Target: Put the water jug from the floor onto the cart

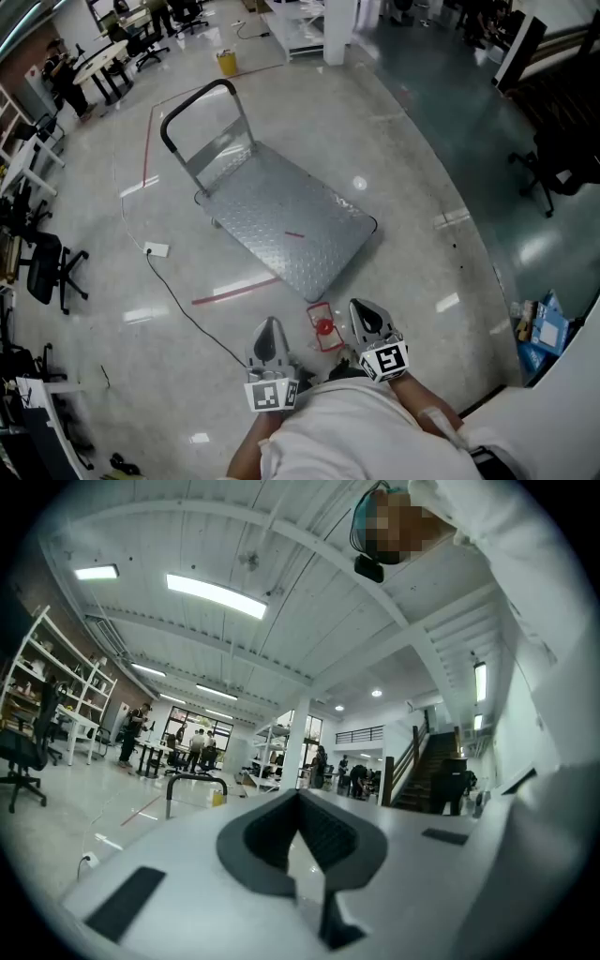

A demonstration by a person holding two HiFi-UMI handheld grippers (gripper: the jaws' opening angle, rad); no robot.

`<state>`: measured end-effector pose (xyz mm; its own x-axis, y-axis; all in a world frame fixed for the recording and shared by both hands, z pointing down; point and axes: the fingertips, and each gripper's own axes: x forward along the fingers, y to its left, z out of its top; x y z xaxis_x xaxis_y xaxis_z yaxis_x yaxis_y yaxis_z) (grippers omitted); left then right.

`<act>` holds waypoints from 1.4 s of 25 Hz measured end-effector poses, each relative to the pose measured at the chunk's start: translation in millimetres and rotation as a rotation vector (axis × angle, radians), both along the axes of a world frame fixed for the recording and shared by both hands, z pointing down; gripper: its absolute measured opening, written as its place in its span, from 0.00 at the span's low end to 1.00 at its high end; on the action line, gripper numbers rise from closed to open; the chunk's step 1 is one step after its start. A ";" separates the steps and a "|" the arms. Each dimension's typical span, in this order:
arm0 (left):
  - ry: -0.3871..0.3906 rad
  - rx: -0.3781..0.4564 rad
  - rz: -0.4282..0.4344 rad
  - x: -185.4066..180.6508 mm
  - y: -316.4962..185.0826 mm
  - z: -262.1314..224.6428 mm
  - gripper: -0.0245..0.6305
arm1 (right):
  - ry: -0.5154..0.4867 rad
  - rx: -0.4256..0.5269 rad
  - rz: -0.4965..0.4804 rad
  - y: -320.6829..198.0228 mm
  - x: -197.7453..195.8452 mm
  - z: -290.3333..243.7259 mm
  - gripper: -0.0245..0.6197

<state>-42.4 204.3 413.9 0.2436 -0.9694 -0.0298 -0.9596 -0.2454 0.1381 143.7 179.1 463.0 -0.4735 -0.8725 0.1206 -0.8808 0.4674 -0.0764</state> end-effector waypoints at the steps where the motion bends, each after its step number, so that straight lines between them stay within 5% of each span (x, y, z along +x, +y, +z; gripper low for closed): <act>1: -0.001 0.000 -0.001 -0.4 -0.3 -0.4 0.04 | 0.011 -0.006 0.003 -1.9 -0.4 2.4 0.05; 11: -0.018 -0.018 -0.015 -7.8 -9.1 10.2 0.04 | 0.236 -0.343 -0.073 -43.7 -21.6 126.0 0.06; 14: -0.029 -0.014 -0.011 -13.4 -26.2 23.2 0.04 | 0.315 -0.473 -0.119 -61.7 -31.4 192.6 0.15; 22: 0.016 -0.134 -0.057 -35.7 -22.9 81.2 0.04 | 0.503 -0.947 -0.262 14.5 -36.4 392.0 0.33; 35: 0.031 -0.262 -0.052 -55.1 -7.0 180.0 0.04 | 0.644 -1.113 -0.305 58.8 -48.7 549.6 0.47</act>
<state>-97.5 197.2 594.0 0.1957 -0.9563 0.2170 -0.9643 -0.1475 0.2200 95.0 237.9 1012.6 -0.2206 -0.0311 0.9749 -0.7751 0.6122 -0.1559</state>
